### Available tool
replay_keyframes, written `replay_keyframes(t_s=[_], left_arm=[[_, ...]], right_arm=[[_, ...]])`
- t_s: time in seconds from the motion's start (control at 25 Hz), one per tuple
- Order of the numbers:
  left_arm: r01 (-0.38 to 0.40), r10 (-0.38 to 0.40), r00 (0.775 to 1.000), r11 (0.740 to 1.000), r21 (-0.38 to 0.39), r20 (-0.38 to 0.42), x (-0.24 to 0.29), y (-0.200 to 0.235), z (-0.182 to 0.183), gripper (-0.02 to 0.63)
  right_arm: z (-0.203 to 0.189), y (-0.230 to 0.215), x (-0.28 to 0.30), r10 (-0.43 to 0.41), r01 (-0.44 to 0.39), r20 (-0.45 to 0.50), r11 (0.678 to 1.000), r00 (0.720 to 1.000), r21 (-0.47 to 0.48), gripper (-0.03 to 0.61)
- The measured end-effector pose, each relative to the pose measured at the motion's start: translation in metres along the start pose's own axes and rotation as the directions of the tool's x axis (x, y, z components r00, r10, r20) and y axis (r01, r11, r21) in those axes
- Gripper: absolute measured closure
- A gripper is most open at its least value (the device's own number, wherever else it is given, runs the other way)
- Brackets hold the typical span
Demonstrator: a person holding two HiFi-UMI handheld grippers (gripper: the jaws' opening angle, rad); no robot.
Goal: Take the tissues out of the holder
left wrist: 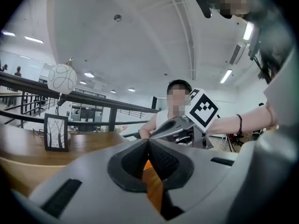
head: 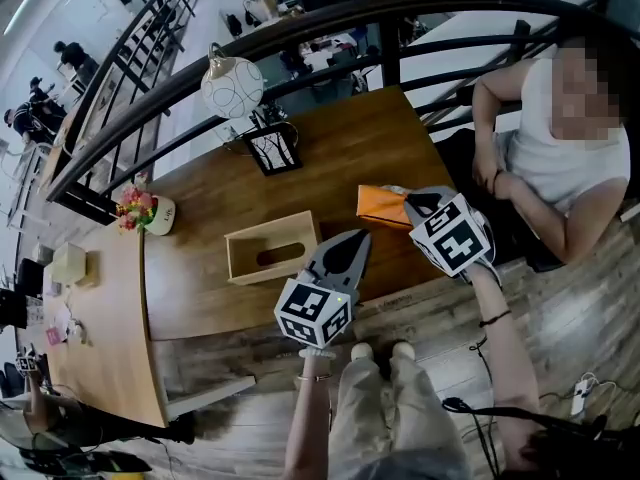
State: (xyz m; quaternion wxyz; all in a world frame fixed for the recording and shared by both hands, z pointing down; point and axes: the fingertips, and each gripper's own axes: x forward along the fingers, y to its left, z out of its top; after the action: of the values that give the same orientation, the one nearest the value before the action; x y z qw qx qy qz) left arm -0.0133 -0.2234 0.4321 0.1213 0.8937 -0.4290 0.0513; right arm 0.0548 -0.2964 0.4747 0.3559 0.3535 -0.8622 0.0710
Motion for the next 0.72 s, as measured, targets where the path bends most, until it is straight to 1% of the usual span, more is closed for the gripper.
replay_keyframes(t_s=[0.16,0.48,0.64,0.72], left_arm=[[-0.002,0.002,1.000,0.999,-0.033,-0.012,0.014,-0.003,-0.015,0.606],[0.000,-0.004,0.999,0.997,-0.075,-0.043,0.019,-0.011,-0.035,0.606],[0.000,-0.005,0.998,0.996,-0.085,-0.058,0.016,-0.012,-0.046,0.606],[-0.001,-0.005,0.998,0.996,-0.091,-0.062,0.013,-0.013,-0.051,0.606]], right_arm=[[-0.004,0.006,0.003,0.001,-0.002,0.038,1.000,0.999,0.022,0.549],[-0.018,0.024,0.002,0.032,-0.038,0.066,0.995,0.997,0.093,0.548],[-0.020,0.038,0.004,0.034,-0.040,0.073,0.996,0.997,0.076,0.548],[-0.024,0.046,0.007,0.038,-0.044,0.072,0.996,0.997,0.082,0.548]])
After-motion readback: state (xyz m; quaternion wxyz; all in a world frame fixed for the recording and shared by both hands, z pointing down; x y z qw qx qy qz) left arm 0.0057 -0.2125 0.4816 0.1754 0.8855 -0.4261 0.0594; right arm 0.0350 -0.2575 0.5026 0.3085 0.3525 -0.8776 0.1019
